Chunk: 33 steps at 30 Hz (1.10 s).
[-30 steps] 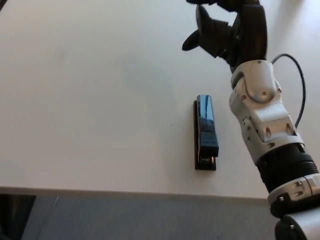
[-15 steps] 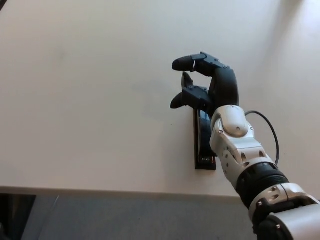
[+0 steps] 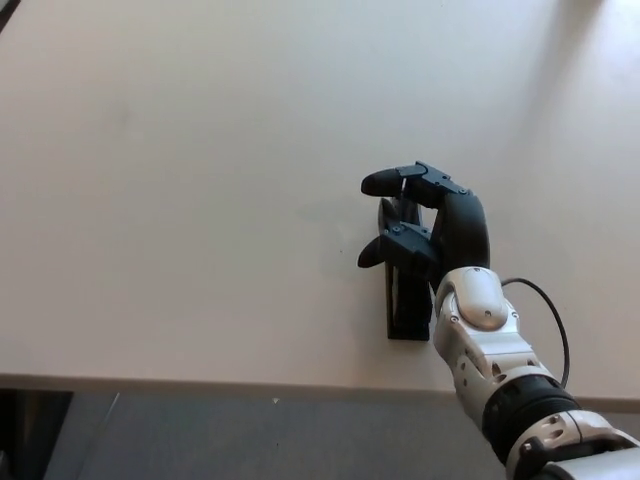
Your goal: The robot uses its right hand to press on the stapler that is in the middle of the desk
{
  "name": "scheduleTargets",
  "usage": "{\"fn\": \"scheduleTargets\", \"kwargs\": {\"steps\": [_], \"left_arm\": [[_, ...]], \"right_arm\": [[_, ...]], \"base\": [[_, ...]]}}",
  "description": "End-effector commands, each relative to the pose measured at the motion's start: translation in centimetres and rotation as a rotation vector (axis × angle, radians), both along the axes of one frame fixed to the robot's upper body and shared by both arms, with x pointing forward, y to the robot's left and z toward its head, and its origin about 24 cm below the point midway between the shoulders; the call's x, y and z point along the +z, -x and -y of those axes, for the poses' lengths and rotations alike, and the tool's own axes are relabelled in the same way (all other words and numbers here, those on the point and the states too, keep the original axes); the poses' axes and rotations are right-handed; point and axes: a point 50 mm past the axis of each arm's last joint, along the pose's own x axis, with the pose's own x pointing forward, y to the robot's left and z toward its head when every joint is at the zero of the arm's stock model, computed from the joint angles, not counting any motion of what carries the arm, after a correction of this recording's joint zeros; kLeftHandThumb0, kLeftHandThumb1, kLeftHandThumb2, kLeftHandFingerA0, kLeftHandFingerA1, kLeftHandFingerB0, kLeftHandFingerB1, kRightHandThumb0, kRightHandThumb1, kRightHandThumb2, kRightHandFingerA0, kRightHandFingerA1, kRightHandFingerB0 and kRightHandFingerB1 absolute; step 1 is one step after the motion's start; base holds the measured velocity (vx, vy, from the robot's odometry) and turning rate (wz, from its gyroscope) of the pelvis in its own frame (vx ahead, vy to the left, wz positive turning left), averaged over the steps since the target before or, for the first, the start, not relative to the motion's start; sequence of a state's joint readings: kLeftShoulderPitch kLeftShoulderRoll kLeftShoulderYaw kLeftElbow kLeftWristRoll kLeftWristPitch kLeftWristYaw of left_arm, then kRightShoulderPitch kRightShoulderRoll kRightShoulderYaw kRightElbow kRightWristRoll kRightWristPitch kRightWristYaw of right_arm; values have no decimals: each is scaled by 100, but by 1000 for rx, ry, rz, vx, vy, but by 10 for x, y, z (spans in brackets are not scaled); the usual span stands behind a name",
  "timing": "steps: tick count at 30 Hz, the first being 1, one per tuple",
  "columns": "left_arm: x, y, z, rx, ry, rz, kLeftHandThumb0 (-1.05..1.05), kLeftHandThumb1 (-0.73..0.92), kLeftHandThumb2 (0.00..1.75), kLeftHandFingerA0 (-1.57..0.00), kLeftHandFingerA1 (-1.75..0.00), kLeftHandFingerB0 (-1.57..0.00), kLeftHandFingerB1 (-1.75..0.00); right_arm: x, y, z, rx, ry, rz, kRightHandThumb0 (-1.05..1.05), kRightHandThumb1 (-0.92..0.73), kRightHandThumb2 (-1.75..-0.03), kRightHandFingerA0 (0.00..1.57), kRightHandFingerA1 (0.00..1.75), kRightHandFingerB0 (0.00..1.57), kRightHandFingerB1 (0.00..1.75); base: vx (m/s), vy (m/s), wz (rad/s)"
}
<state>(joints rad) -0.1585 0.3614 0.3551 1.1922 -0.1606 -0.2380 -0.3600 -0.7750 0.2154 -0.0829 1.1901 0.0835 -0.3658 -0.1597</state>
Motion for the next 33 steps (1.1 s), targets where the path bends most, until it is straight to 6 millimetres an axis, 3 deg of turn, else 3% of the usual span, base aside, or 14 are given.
{"fn": "scheduleTargets", "kwargs": {"steps": [1,6,7,8,9,17,19,23,28,29,32,33], "left_arm": [[3,4,-6,-7,-24,10,-58,92,86,0,-8,-2,-18],[-1,16,-8,0,-31,-22,-59,92,85,0,-10,-4,-19],[-4,22,-8,5,-30,-37,-63,87,99,-1,-15,0,-20],[-6,27,-8,8,-26,-49,-63,87,99,-1,-15,0,-20],[-8,31,-7,11,-23,-56,-58,92,84,0,-9,-4,-19],[-16,59,-8,5,-24,-112,-55,91,87,0,-10,-4,-19],[-19,70,-6,-15,-29,-131,-58,90,95,0,-12,0,-19],[-20,70,-4,-20,-27,-126,-51,92,89,0,-11,-1,-19],[-18,70,-9,-96,-80,-180,-62,92,87,0,-17,-2,-18],[-18,69,-9,-93,-88,-185,-65,87,101,-4,-22,0,-21],[-16,64,-10,-90,-93,-176,-65,87,101,-4,-22,0,-21],[-13,59,-11,-88,-78,-164,-71,86,99,0,-13,0,-17]], "right_arm": [[-61,41,-5,21,-22,-229,-5,-73,-81,120,125,73,117],[-88,69,-14,69,11,-314,-8,-75,-77,120,123,76,118],[-94,77,-16,79,13,-331,-10,-75,-76,121,123,74,118],[-99,82,-16,85,17,-343,-10,-75,-76,121,123,74,118],[-103,88,-17,89,32,-359,-9,-74,-80,120,123,77,119],[-132,127,-19,113,112,-467,-13,-77,-72,122,122,76,119],[-141,141,-18,120,128,-489,-16,-78,-68,121,122,75,120],[-145,148,-18,125,86,-514,-14,-78,-70,119,126,76,120],[-149,152,-18,127,101,-555,-14,-80,-66,118,125,74,119],[-149,151,-18,128,104,-557,-13,-79,-68,119,124,75,118],[-146,146,-18,129,103,-546,-13,-79,-68,119,124,75,118],[-142,139,-18,123,106,-527,-14,-79,-67,119,124,75,118]], "base": [[0,0,0],[0,0,0],[0,0,0],[0,0,0],[0,0,0],[0,0,0],[0,0,0],[0,0,0],[0,0,0],[0,0,0],[0,0,0],[0,0,0]]}}
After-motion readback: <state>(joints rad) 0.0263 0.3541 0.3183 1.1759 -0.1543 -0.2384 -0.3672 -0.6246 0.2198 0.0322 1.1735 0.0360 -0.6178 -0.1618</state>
